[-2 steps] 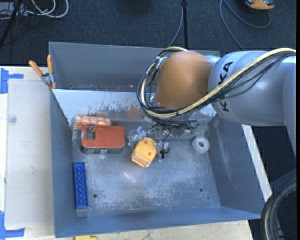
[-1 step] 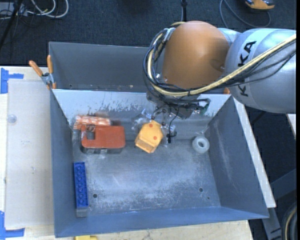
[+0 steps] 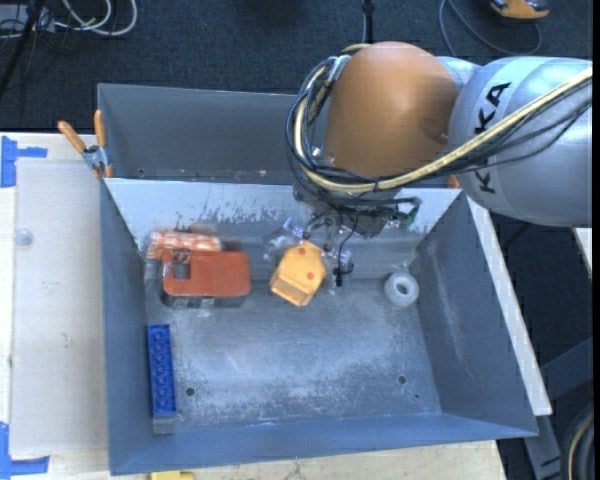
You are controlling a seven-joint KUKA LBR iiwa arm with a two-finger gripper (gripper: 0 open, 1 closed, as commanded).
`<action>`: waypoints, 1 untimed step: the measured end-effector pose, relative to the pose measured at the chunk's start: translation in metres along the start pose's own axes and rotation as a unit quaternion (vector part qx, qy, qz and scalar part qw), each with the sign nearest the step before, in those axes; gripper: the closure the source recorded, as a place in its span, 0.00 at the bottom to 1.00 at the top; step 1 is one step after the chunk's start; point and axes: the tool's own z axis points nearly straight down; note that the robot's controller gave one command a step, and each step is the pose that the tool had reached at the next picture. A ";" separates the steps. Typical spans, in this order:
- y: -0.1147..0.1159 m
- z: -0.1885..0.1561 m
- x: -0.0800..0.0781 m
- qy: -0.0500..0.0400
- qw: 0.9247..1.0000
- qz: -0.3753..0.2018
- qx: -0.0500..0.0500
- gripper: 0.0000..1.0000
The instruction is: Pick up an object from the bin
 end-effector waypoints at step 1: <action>0.000 0.000 0.000 0.000 1.000 0.001 0.000 1.00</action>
Offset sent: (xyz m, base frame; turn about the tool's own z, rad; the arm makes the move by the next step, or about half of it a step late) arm 0.0000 0.0000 0.0000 0.0000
